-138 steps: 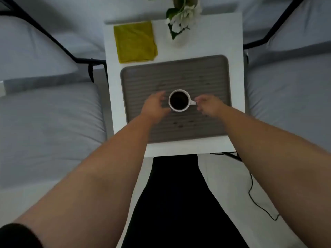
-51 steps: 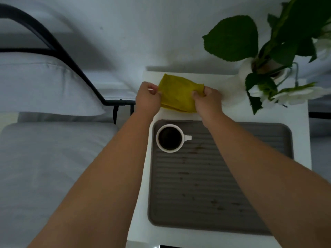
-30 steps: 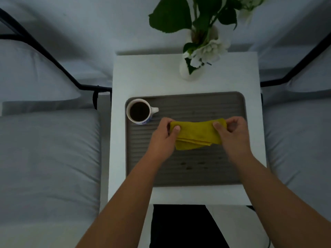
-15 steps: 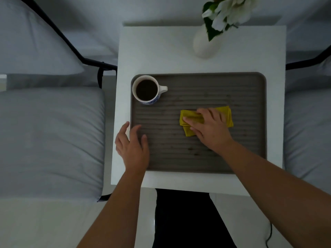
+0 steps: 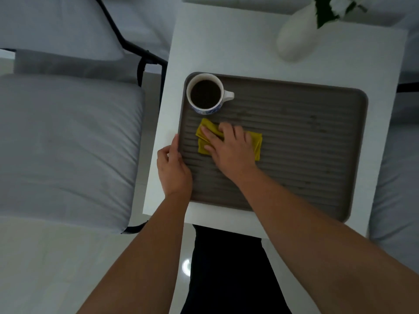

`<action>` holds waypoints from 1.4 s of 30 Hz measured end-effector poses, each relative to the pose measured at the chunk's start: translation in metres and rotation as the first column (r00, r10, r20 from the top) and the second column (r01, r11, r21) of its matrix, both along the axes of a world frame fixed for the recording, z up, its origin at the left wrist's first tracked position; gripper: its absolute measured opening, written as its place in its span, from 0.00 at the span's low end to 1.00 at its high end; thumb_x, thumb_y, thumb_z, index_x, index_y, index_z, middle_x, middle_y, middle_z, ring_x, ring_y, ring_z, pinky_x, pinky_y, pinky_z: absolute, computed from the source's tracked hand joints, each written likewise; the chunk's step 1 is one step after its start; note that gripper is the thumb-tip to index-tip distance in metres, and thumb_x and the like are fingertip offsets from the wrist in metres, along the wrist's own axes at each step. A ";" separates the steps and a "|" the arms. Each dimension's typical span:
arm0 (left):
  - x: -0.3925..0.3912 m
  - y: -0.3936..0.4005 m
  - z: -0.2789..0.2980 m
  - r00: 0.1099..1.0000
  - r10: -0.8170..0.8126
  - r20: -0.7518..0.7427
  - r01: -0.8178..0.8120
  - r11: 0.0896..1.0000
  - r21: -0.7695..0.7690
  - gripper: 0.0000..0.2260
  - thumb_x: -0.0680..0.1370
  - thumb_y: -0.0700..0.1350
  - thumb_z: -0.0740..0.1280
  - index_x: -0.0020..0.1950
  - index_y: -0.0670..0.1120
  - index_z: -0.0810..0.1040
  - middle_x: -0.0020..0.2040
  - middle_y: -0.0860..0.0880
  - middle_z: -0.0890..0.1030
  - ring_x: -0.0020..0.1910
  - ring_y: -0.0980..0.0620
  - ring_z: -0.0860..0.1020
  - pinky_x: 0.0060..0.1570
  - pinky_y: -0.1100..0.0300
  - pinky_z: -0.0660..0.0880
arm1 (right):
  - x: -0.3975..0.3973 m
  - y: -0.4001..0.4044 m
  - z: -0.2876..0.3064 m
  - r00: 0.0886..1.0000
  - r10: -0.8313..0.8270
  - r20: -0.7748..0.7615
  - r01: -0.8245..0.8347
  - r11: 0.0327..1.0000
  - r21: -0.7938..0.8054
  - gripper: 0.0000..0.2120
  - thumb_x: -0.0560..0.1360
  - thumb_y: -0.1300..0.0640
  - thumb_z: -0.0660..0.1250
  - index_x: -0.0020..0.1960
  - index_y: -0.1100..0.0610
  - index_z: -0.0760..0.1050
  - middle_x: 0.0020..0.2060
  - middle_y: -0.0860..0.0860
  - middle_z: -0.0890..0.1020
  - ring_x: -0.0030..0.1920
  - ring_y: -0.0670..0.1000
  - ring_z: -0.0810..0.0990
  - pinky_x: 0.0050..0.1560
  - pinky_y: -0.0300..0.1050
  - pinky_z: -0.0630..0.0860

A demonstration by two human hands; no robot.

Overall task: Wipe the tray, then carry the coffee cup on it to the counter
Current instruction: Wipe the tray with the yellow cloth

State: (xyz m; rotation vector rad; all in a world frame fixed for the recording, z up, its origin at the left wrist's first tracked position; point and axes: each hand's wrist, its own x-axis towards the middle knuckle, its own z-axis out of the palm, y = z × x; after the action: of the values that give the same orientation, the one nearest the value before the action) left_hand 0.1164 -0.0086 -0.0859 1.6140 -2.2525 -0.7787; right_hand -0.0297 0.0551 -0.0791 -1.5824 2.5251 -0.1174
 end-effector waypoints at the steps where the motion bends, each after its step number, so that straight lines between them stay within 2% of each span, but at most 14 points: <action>1: 0.000 0.001 0.000 1.000 0.014 -0.005 -0.014 1.000 0.024 0.27 0.77 0.32 0.57 0.73 0.52 0.66 0.54 0.46 0.71 0.49 0.51 0.71 0.53 0.56 0.74 | -0.005 0.010 0.000 0.999 -0.036 0.020 0.036 0.999 0.001 0.21 0.75 0.42 0.59 0.67 0.42 0.69 0.56 0.55 0.77 0.48 0.58 0.75 0.43 0.50 0.71; 6: 0.000 0.003 0.006 1.000 0.021 -0.010 -0.020 0.997 0.071 0.28 0.77 0.32 0.58 0.74 0.54 0.64 0.49 0.51 0.66 0.44 0.53 0.70 0.49 0.61 0.72 | -0.046 0.110 -0.006 0.928 -0.370 0.034 0.371 0.928 -0.041 0.18 0.76 0.47 0.60 0.65 0.43 0.73 0.54 0.59 0.77 0.44 0.63 0.75 0.44 0.55 0.72; 9: 0.000 0.001 0.006 0.999 0.035 -0.024 -0.032 0.995 0.092 0.27 0.78 0.33 0.58 0.74 0.54 0.65 0.48 0.50 0.67 0.44 0.52 0.70 0.49 0.60 0.73 | -0.064 0.161 -0.007 0.809 -0.586 0.033 0.586 0.803 -0.112 0.17 0.77 0.52 0.61 0.65 0.46 0.74 0.53 0.63 0.75 0.45 0.65 0.73 0.46 0.56 0.71; 12: 0.001 -0.001 0.005 0.999 0.028 -0.042 -0.024 0.994 0.107 0.27 0.78 0.33 0.58 0.74 0.54 0.65 0.48 0.50 0.67 0.44 0.52 0.70 0.50 0.60 0.73 | -0.051 0.148 -0.007 0.669 -0.742 0.050 0.741 0.661 -0.118 0.18 0.75 0.55 0.60 0.63 0.47 0.76 0.54 0.62 0.76 0.47 0.65 0.73 0.46 0.56 0.71; 14: 0.002 -0.002 0.004 0.998 0.026 -0.063 -0.018 0.993 0.119 0.26 0.79 0.34 0.57 0.74 0.54 0.64 0.48 0.50 0.67 0.44 0.52 0.71 0.51 0.61 0.73 | -0.027 0.115 -0.005 0.715 -0.695 0.076 0.698 0.704 -0.135 0.21 0.69 0.57 0.59 0.60 0.47 0.78 0.53 0.61 0.77 0.46 0.65 0.74 0.45 0.55 0.72; 18: 0.005 -0.003 0.002 0.993 0.018 -0.113 -0.004 0.992 0.127 0.24 0.80 0.35 0.57 0.73 0.55 0.65 0.48 0.49 0.68 0.44 0.51 0.72 0.50 0.63 0.72 | 0.040 0.042 -0.003 0.932 -0.327 0.155 0.348 0.927 -0.139 0.22 0.64 0.58 0.65 0.57 0.44 0.80 0.52 0.56 0.79 0.45 0.61 0.75 0.45 0.51 0.73; 22: 0.007 -0.007 -0.002 0.988 0.041 -0.146 -0.018 0.988 0.152 0.23 0.80 0.36 0.55 0.72 0.55 0.66 0.48 0.49 0.68 0.42 0.54 0.71 0.44 0.75 0.68 | 0.078 -0.002 0.003 0.967 -0.081 0.242 0.107 0.989 -0.099 0.22 0.68 0.55 0.69 0.60 0.41 0.76 0.54 0.53 0.78 0.50 0.57 0.74 0.45 0.49 0.70; 25: 0.007 -0.005 -0.001 0.989 0.040 -0.143 -0.020 0.990 0.143 0.22 0.81 0.36 0.54 0.72 0.53 0.67 0.48 0.49 0.68 0.42 0.53 0.71 0.46 0.70 0.69 | 0.057 0.013 0.002 0.973 0.011 0.229 0.011 0.996 -0.094 0.23 0.66 0.58 0.72 0.60 0.42 0.77 0.52 0.53 0.78 0.47 0.58 0.75 0.42 0.48 0.70; 28: 0.007 -0.005 0.001 0.987 0.045 -0.155 -0.023 0.989 0.143 0.22 0.81 0.36 0.54 0.72 0.53 0.67 0.47 0.49 0.68 0.42 0.53 0.71 0.50 0.64 0.72 | 0.028 0.065 -0.001 0.975 -0.131 0.181 0.153 0.981 -0.116 0.23 0.65 0.61 0.68 0.57 0.44 0.80 0.50 0.56 0.80 0.41 0.60 0.75 0.40 0.48 0.71; 31: 0.006 -0.005 0.001 0.986 0.056 -0.157 -0.031 0.987 0.156 0.21 0.81 0.37 0.55 0.72 0.53 0.67 0.47 0.50 0.67 0.42 0.54 0.70 0.50 0.66 0.71 | -0.003 0.145 -0.004 0.917 -0.373 0.140 0.386 0.919 -0.085 0.23 0.69 0.60 0.62 0.61 0.45 0.76 0.52 0.60 0.78 0.44 0.63 0.75 0.43 0.53 0.74; 34: 0.006 -0.005 0.001 0.985 0.059 -0.163 -0.033 0.987 0.158 0.22 0.81 0.36 0.55 0.72 0.52 0.68 0.47 0.49 0.67 0.42 0.55 0.70 0.48 0.73 0.68 | -0.023 0.195 0.001 0.802 -0.585 0.116 0.595 0.800 -0.079 0.18 0.74 0.59 0.61 0.63 0.51 0.75 0.53 0.64 0.74 0.47 0.65 0.73 0.47 0.55 0.72; 38: 0.006 -0.006 0.002 0.983 0.064 -0.172 -0.036 0.986 0.164 0.21 0.81 0.36 0.55 0.72 0.51 0.68 0.47 0.49 0.68 0.43 0.54 0.70 0.48 0.75 0.68 | -0.007 0.171 0.001 0.626 -0.773 0.100 0.780 0.619 -0.095 0.18 0.72 0.59 0.61 0.61 0.52 0.77 0.52 0.64 0.75 0.47 0.65 0.74 0.48 0.54 0.70; 39: 0.006 -0.006 0.003 0.983 0.065 -0.174 -0.036 0.985 0.167 0.21 0.81 0.36 0.55 0.72 0.51 0.69 0.47 0.49 0.68 0.42 0.54 0.70 0.48 0.72 0.69 | 0.004 0.156 0.002 0.642 -0.759 0.109 0.766 0.636 -0.088 0.20 0.70 0.58 0.59 0.60 0.52 0.77 0.52 0.64 0.75 0.45 0.64 0.74 0.47 0.53 0.70; 42: 0.009 -0.006 0.002 0.980 0.064 -0.188 -0.027 0.981 0.192 0.21 0.81 0.37 0.54 0.72 0.52 0.69 0.47 0.50 0.68 0.40 0.56 0.70 0.48 0.63 0.72 | 0.048 0.104 0.004 0.848 -0.493 0.193 0.511 0.858 -0.054 0.23 0.64 0.58 0.60 0.57 0.48 0.79 0.50 0.59 0.77 0.42 0.61 0.74 0.44 0.51 0.73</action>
State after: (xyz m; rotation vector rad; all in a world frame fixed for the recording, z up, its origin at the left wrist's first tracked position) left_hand 0.1251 -0.0146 -0.0835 1.5865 -2.0515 -1.1141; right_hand 0.0185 0.1594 -0.0756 -0.8444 2.7590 -0.4334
